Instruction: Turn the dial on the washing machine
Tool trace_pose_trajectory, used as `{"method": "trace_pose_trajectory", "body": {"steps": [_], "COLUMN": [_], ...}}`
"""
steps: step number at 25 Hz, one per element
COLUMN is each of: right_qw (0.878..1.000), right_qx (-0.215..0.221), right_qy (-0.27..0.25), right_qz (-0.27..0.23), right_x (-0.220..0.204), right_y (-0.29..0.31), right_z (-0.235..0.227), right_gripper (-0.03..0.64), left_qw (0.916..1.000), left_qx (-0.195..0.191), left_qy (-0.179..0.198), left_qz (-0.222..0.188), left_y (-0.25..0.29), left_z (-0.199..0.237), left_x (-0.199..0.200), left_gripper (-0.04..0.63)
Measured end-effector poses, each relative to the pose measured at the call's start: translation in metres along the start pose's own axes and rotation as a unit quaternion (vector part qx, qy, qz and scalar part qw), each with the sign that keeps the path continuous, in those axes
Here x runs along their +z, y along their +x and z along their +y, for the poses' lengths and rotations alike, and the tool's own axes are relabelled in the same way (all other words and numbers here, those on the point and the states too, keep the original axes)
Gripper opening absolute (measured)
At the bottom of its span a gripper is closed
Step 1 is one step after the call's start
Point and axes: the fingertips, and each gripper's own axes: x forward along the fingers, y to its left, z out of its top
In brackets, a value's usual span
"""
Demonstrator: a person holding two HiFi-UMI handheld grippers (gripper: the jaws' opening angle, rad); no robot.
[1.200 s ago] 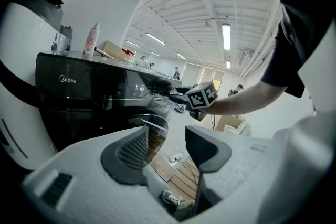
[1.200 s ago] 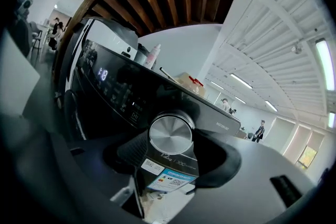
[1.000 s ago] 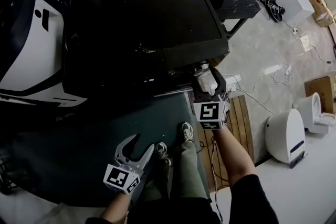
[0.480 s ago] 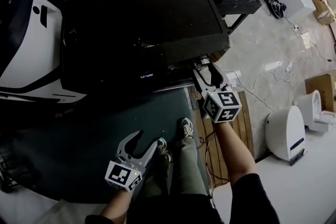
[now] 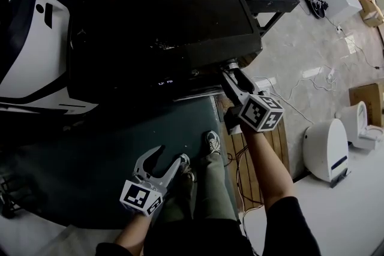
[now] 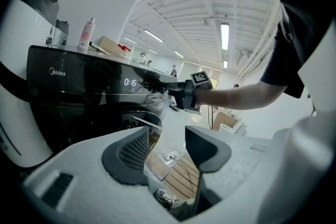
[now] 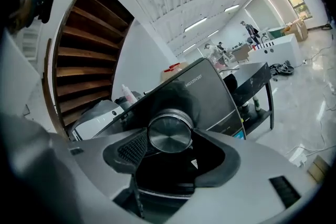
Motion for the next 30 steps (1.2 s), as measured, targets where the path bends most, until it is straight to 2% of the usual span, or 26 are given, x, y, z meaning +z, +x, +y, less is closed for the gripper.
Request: {"method": "trace_pose_trajectory", "body": {"steps": [5, 8, 10, 13, 16, 19, 23, 24, 27, 30], "right_qw": [0.995, 0.983, 0.974, 0.971, 0.963, 0.939, 0.890, 0.882, 0.864, 0.841], "right_qx": [0.023, 0.043, 0.036, 0.011, 0.029, 0.067, 0.109, 0.116, 0.127, 0.140], "right_qy": [0.092, 0.180, 0.225, 0.237, 0.266, 0.336, 0.442, 0.457, 0.487, 0.522], "right_qz": [0.002, 0.004, 0.012, 0.028, 0.023, 0.010, -0.009, -0.012, -0.018, -0.021], "right_x": [-0.001, -0.001, -0.003, -0.008, -0.007, -0.008, -0.008, -0.008, -0.009, -0.010], "right_y": [0.000, 0.001, -0.001, -0.005, -0.003, 0.000, 0.001, 0.001, 0.002, 0.002], "right_z": [-0.002, -0.004, -0.009, -0.016, -0.017, -0.018, -0.017, -0.017, -0.017, -0.017], "right_gripper": [0.270, 0.270, 0.268, 0.270, 0.270, 0.270, 0.258, 0.258, 0.259, 0.261], "left_qw": [1.0000, 1.0000, 1.0000, 1.0000, 1.0000, 1.0000, 1.0000, 1.0000, 0.9999, 0.9999], "left_qx": [-0.003, -0.004, -0.004, -0.004, -0.005, -0.005, -0.007, -0.007, -0.008, -0.010], "left_qy": [-0.002, -0.002, -0.003, -0.004, -0.003, -0.003, -0.005, -0.005, -0.005, -0.004], "left_qz": [0.001, 0.002, 0.003, 0.002, 0.001, 0.000, 0.003, 0.003, 0.004, 0.005], "left_y": [0.004, 0.006, 0.008, 0.010, 0.012, 0.013, 0.015, 0.016, 0.018, 0.020], "left_z": [-0.002, -0.004, -0.005, -0.006, -0.007, -0.008, -0.010, -0.011, -0.012, -0.012], "left_x": [0.001, 0.001, 0.000, 0.001, 0.003, 0.004, 0.002, 0.002, 0.003, 0.003], "left_gripper": [0.212, 0.212, 0.212, 0.212, 0.212, 0.212, 0.210, 0.210, 0.210, 0.210]}}
